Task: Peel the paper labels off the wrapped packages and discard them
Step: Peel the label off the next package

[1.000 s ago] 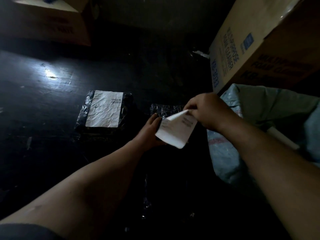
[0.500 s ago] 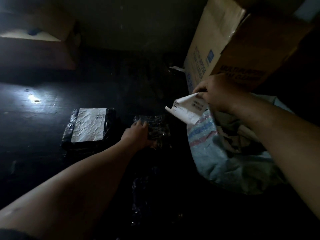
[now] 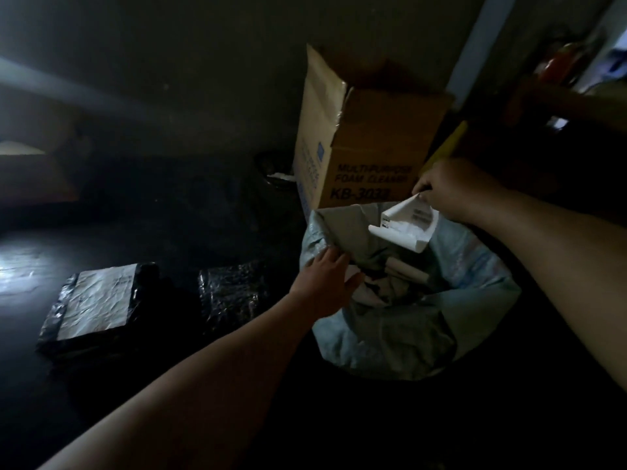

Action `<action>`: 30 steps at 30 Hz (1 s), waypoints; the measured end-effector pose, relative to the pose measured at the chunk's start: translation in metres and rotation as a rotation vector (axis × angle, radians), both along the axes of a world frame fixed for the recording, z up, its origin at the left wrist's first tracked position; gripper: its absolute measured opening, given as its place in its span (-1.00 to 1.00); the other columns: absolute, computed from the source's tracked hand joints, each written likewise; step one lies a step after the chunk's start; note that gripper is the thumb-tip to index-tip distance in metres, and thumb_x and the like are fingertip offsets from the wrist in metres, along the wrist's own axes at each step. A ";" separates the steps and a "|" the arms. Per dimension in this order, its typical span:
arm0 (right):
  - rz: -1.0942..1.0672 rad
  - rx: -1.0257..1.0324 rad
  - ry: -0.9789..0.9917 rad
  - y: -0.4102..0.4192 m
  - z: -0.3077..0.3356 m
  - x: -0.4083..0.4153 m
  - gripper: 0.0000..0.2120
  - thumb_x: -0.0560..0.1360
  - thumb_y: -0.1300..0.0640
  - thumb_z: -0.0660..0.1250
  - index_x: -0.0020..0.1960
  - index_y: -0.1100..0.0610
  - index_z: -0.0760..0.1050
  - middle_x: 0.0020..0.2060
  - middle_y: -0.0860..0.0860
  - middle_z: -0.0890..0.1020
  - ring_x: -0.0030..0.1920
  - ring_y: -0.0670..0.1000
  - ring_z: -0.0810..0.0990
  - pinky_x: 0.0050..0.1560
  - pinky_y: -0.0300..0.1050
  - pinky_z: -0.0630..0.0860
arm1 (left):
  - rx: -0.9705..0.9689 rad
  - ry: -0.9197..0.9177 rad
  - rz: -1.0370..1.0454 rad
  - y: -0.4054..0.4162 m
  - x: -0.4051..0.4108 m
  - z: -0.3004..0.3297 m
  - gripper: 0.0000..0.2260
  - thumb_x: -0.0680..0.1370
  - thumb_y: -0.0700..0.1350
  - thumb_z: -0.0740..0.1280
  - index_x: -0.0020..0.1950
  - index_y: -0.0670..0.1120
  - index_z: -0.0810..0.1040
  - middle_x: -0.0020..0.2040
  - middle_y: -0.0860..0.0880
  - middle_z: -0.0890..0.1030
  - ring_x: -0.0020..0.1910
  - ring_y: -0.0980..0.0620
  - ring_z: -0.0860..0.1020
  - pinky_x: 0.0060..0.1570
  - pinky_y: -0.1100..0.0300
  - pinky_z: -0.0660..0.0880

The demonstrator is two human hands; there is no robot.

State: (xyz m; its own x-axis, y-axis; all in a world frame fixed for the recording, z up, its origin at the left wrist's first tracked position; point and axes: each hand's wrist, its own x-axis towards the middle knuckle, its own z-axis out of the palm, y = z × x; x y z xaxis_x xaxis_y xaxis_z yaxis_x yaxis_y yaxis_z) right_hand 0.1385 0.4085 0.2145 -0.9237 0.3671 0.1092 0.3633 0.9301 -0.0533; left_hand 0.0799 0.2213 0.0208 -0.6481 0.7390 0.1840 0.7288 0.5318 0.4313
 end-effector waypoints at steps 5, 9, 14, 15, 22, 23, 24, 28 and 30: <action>-0.099 0.028 -0.006 0.033 -0.001 0.033 -0.74 0.55 0.17 0.30 0.22 0.07 0.58 0.18 0.13 0.62 0.14 0.16 0.58 0.12 0.03 0.54 | 0.005 -0.059 0.007 0.038 0.031 -0.005 -0.55 0.66 0.13 0.07 0.51 -0.01 0.26 0.52 -0.07 0.26 0.54 -0.08 0.15 0.49 -0.06 0.05; -0.100 0.019 0.010 0.048 -0.006 0.046 -0.77 0.56 0.18 0.28 0.17 0.14 0.60 0.13 0.18 0.63 0.10 0.19 0.60 0.05 -0.02 0.54 | -0.006 -0.097 0.044 0.047 0.034 -0.017 -0.52 0.67 0.14 0.03 0.56 0.02 0.17 0.59 -0.04 0.14 0.59 -0.02 -0.04 0.52 -0.05 -0.15; -0.070 -0.007 0.034 0.057 -0.015 0.048 -0.79 0.56 0.19 0.28 0.15 0.15 0.60 0.10 0.18 0.64 0.05 0.19 0.61 0.00 -0.05 0.53 | 0.014 -0.048 0.049 0.044 0.036 -0.023 -0.55 0.68 0.04 0.04 0.56 -0.04 0.20 0.57 -0.06 0.21 0.59 -0.03 -0.03 0.51 0.00 -0.19; -0.061 -0.010 0.031 0.059 -0.016 0.048 -0.79 0.56 0.18 0.28 0.16 0.14 0.60 0.10 0.18 0.64 0.05 0.19 0.61 -0.01 -0.05 0.52 | 0.023 -0.041 0.048 0.043 0.037 -0.022 -0.56 0.68 0.04 0.05 0.55 -0.04 0.21 0.56 -0.07 0.22 0.59 -0.04 -0.02 0.52 -0.01 -0.19; -0.009 -0.052 0.006 0.066 -0.025 0.046 -0.75 0.57 0.16 0.26 0.22 0.09 0.55 0.12 0.15 0.62 0.05 0.15 0.60 -0.05 -0.03 0.54 | -0.024 0.049 0.057 0.041 0.040 -0.024 -0.53 0.65 0.07 -0.02 0.51 -0.07 0.30 0.54 -0.11 0.28 0.58 -0.09 0.03 0.54 -0.05 -0.14; -0.008 -0.057 0.008 0.068 -0.024 0.047 -0.75 0.57 0.15 0.26 0.22 0.08 0.55 0.12 0.15 0.62 0.04 0.15 0.60 -0.05 -0.03 0.54 | -0.017 0.036 0.063 0.042 0.040 -0.025 -0.55 0.66 0.06 0.00 0.50 -0.06 0.31 0.53 -0.11 0.28 0.58 -0.09 0.04 0.55 -0.04 -0.13; -0.005 -0.063 0.009 0.069 -0.024 0.047 -0.75 0.57 0.14 0.26 0.22 0.07 0.55 0.12 0.14 0.62 0.05 0.15 0.60 -0.03 -0.02 0.55 | -0.009 0.021 0.068 0.042 0.040 -0.025 -0.57 0.67 0.05 0.03 0.50 -0.06 0.32 0.53 -0.10 0.28 0.58 -0.08 0.03 0.55 -0.02 -0.11; -0.009 -0.103 0.026 0.072 -0.020 0.049 -0.72 0.56 0.09 0.30 0.26 0.04 0.53 0.17 0.13 0.60 0.11 0.14 0.59 -0.01 -0.06 0.52 | 0.000 0.011 0.075 0.043 0.040 -0.023 -0.59 0.68 0.03 0.05 0.51 -0.04 0.30 0.55 -0.09 0.25 0.58 -0.06 0.03 0.55 -0.01 -0.09; 0.000 -0.107 0.042 0.072 -0.018 0.051 -0.75 0.55 0.05 0.31 0.21 0.06 0.56 0.14 0.12 0.62 0.10 0.14 0.59 0.01 -0.08 0.50 | 0.000 0.011 0.074 0.042 0.041 -0.022 -0.60 0.68 0.02 0.06 0.50 -0.04 0.32 0.54 -0.10 0.27 0.58 -0.07 0.04 0.55 0.00 -0.09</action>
